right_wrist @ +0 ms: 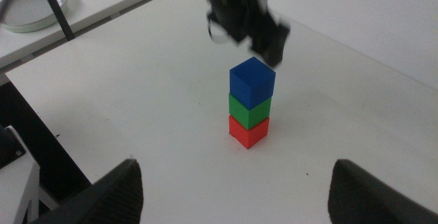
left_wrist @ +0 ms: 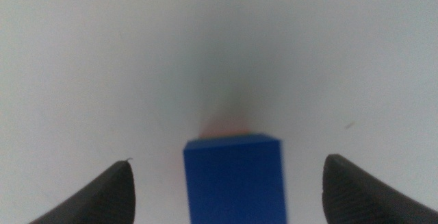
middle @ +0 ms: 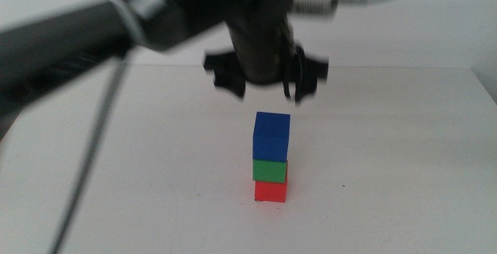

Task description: Stack red cubes first, then green, then blue cubes in a specific spot.

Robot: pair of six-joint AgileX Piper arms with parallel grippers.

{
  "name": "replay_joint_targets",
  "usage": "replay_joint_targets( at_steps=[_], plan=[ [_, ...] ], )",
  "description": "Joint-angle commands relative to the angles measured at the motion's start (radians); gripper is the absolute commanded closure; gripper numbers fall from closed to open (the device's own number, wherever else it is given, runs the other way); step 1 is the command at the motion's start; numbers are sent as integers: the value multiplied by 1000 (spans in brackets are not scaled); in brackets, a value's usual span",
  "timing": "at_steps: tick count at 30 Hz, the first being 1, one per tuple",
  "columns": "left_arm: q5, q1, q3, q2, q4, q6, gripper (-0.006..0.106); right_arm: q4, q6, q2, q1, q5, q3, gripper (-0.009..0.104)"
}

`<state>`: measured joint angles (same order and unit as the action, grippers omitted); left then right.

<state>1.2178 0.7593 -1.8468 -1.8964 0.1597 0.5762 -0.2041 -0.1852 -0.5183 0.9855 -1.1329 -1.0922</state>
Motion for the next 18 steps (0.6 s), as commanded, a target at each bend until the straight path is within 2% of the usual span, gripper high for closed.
replay_joint_targets(
  at_steps=[1,2,8,11,18],
  plan=[
    [3,-1,-26,89,31,-20,7,-3,2,3,1,5,5,6],
    [3,-1,-25,171,66,-40,7,-3,2,3,1,5,5,6],
    [3,-1,-16,383,107,-202,7,-3,2,3,1,5,5,6],
    [3,-4,27,481,157,-263,7,-3,2,3,1,5,5,6],
    [3,-163,313,784,161,-281,7,-3,2,3,1,5,5,6]
  ],
)
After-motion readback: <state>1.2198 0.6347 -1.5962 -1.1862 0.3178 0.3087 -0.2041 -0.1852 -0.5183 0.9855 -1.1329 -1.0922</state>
